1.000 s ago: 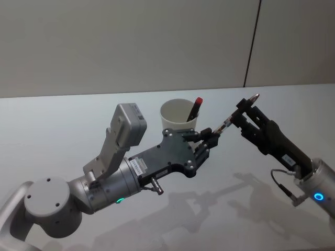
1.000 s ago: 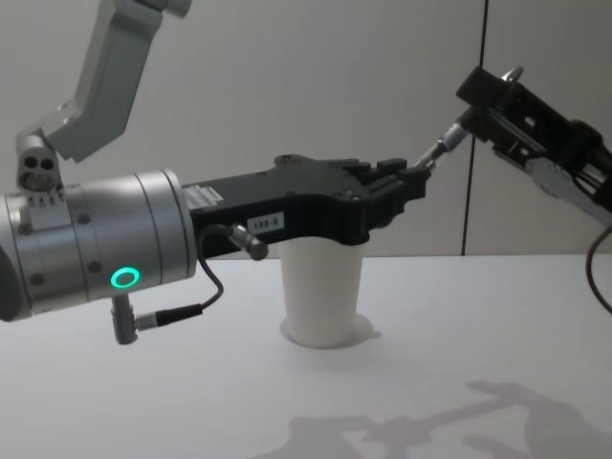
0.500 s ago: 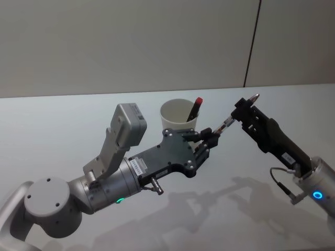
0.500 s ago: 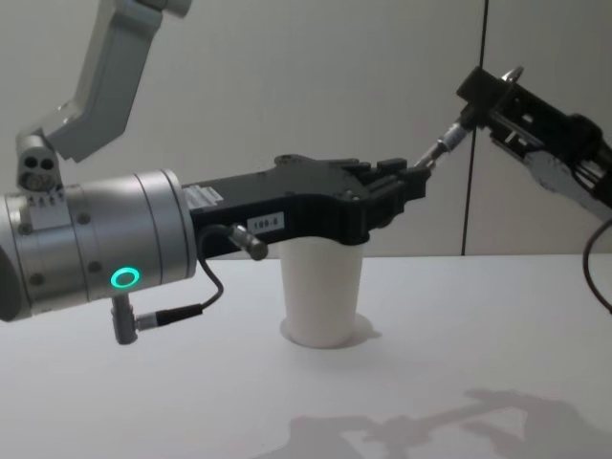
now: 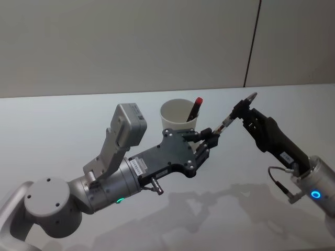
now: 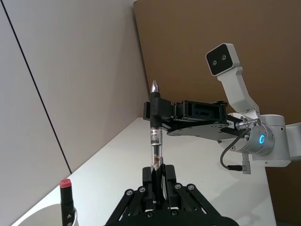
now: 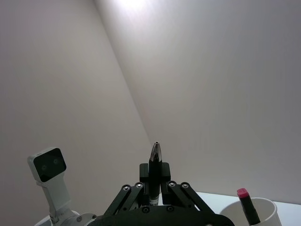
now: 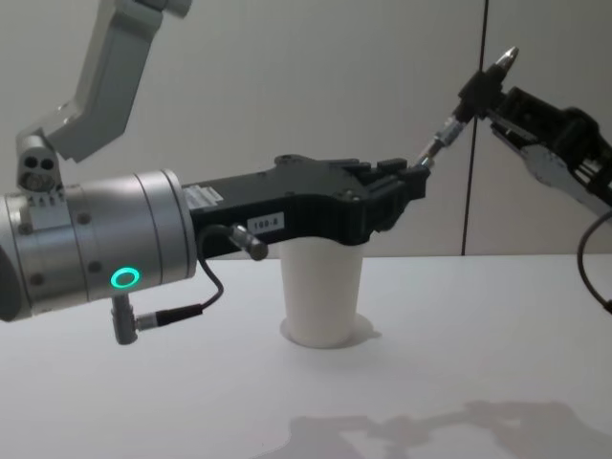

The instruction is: Place the pen into the pen holder.

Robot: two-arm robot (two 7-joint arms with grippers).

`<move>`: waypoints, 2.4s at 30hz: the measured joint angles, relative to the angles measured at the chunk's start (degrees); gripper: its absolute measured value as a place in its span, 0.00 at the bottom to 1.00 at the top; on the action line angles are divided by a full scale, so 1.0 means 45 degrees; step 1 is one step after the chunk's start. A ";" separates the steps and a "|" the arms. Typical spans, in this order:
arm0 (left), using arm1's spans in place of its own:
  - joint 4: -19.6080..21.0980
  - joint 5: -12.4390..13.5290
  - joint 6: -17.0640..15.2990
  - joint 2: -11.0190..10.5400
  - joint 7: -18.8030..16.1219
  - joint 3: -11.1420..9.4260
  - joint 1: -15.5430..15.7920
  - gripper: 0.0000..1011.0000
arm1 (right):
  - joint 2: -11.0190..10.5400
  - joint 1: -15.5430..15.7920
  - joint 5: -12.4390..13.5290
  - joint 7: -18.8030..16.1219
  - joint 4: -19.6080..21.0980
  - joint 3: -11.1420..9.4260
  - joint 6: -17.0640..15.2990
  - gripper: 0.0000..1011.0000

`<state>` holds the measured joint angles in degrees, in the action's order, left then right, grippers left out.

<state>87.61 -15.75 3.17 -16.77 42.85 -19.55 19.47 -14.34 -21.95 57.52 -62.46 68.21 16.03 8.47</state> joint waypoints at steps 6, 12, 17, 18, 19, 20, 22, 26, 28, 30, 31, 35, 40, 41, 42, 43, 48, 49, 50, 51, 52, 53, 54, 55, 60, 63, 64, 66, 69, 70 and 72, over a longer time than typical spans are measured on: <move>0.0000 -0.0003 0.0000 0.0001 -0.0004 0.0000 0.0000 0.17 | -0.0001 0.0001 -0.0007 0.0062 0.0051 0.0030 0.0038 0.12; 0.0000 -0.0003 0.0000 0.0000 -0.0008 0.0000 0.0000 0.17 | -0.0017 0.0012 -0.0061 0.0166 0.0124 0.0055 0.0072 0.12; 0.0000 -0.0004 0.0001 0.0000 -0.0007 0.0000 0.0000 0.25 | -0.0038 0.0028 -0.0088 0.0226 0.0170 0.0067 0.0087 0.12; 0.0000 -0.0004 0.0000 0.0000 -0.0007 0.0000 0.0000 0.32 | -0.0050 0.0037 -0.0102 0.0250 0.0202 0.0072 0.0094 0.12; 0.0000 -0.0003 0.0000 0.0000 -0.0006 0.0000 0.0000 0.34 | -0.0054 0.0041 -0.0104 0.0257 0.0214 0.0073 0.0096 0.12; 0.0000 -0.0003 0.0000 0.0001 -0.0006 0.0000 0.0000 0.36 | -0.0057 0.0045 -0.0109 0.0267 0.0223 0.0074 0.0099 0.12; 0.0000 -0.0003 0.0000 0.0000 -0.0006 0.0000 0.0000 0.43 | -0.0076 0.0062 -0.0121 0.0283 0.0266 0.0077 0.0109 0.12; 0.0000 -0.0003 0.0000 0.0000 -0.0005 0.0000 0.0000 0.56 | -0.0117 0.0098 -0.0136 0.0318 0.0352 0.0078 0.0130 0.12; 0.0001 -0.0003 0.0000 0.0000 -0.0005 0.0000 0.0000 0.63 | -0.0145 0.0124 -0.0147 0.0343 0.0411 0.0075 0.0148 0.12; 0.0000 -0.0002 0.0000 0.0000 -0.0005 0.0000 0.0000 0.68 | -0.0167 0.0140 -0.0159 0.0363 0.0453 0.0072 0.0164 0.12; 0.0000 -0.0002 0.0000 0.0001 -0.0005 0.0000 0.0000 0.72 | -0.0194 0.0164 -0.0182 0.0386 0.0513 0.0064 0.0179 0.12; 0.0001 -0.0002 0.0001 0.0000 -0.0005 0.0000 0.0000 0.84 | -0.0274 0.0217 -0.0260 0.0470 0.0660 0.0032 0.0233 0.12; 0.0000 -0.0003 0.0000 0.0001 -0.0005 0.0000 0.0000 0.96 | -0.0382 0.0277 -0.0431 0.0614 0.0859 -0.0021 0.0290 0.12; 0.0000 -0.0002 0.0000 0.0000 -0.0005 0.0000 0.0000 0.97 | -0.0430 0.0297 -0.0519 0.0676 0.0945 -0.0048 0.0314 0.12; 0.0001 -0.0002 0.0000 0.0000 -0.0005 0.0000 0.0000 0.99 | -0.0455 0.0307 -0.0558 0.0706 0.0988 -0.0064 0.0325 0.12; 0.0000 -0.0002 0.0001 0.0000 -0.0004 0.0000 0.0000 0.99 | -0.0508 0.0323 -0.0657 0.0785 0.1084 -0.0096 0.0352 0.12; 0.0001 -0.0003 0.0001 0.0001 -0.0004 0.0000 0.0000 0.99 | -0.0664 0.0354 -0.0923 0.0989 0.1332 -0.0200 0.0406 0.12; 0.0000 -0.0002 0.0000 0.0001 -0.0005 0.0000 0.0000 0.99 | -0.0713 0.0354 -0.1008 0.1053 0.1407 -0.0236 0.0426 0.12; 0.0001 -0.0002 0.0000 0.0001 -0.0005 0.0000 0.0000 0.99 | -0.0713 0.0354 -0.1008 0.1053 0.1407 -0.0236 0.0426 0.12; 0.0000 -0.0002 0.0001 0.0000 -0.0004 0.0000 0.0000 0.99 | -0.0767 0.0355 -0.1102 0.1120 0.1487 -0.0279 0.0446 0.12; 0.0001 -0.0002 0.0000 0.0001 -0.0004 0.0000 0.0000 0.99 | -0.0807 0.0352 -0.1172 0.1177 0.1545 -0.0312 0.0463 0.12; 0.0001 -0.0001 0.0000 0.0000 -0.0004 0.0000 0.0000 0.99 | -0.0807 0.0352 -0.1172 0.1177 0.1545 -0.0312 0.0463 0.12; 0.0001 -0.0001 0.0000 0.0000 -0.0004 0.0000 0.0000 0.99 | -0.0849 0.0339 -0.1244 0.1228 0.1592 -0.0344 0.0479 0.12; 0.0001 -0.0002 0.0001 0.0000 -0.0004 0.0000 0.0000 0.99 | -0.0863 0.0327 -0.1292 0.1254 0.1609 -0.0359 0.0486 0.12; 0.0000 -0.0002 0.0000 0.0000 -0.0004 0.0000 0.0000 0.99 | -0.0940 0.0194 -0.1516 0.1412 0.1629 -0.0435 0.0547 0.12; 0.0000 -0.0002 0.0000 0.0001 -0.0004 0.0000 0.0000 0.99 | -0.0948 0.0067 -0.1643 0.1485 0.1544 -0.0466 0.0594 0.12; 0.0000 -0.0002 0.0000 0.0000 -0.0004 0.0000 0.0000 0.99 | -0.0948 0.0034 -0.1680 0.1498 0.1512 -0.0470 0.0612 0.12; 0.0000 -0.0002 0.0000 0.0000 -0.0004 0.0000 0.0000 0.99 | -0.0943 -0.0069 -0.1759 0.1531 0.1410 -0.0483 0.0662 0.12; 0.0001 -0.0001 0.0000 0.0001 -0.0004 0.0000 0.0000 0.99 | -0.0917 -0.0247 -0.1873 0.1563 0.1234 -0.0505 0.0751 0.12; 0.0000 -0.0002 0.0000 0.0000 -0.0004 0.0000 0.0000 0.99 | -0.0903 -0.0302 -0.1898 0.1570 0.1176 -0.0508 0.0777 0.12; 0.0001 -0.0002 0.0001 0.0000 -0.0004 0.0000 0.0000 0.99 | -0.0880 -0.0392 -0.1945 0.1580 0.1076 -0.0512 0.0825 0.12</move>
<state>87.61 -15.76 3.17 -16.77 42.83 -19.55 19.47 -18.30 -23.71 48.77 -55.35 73.05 13.72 12.18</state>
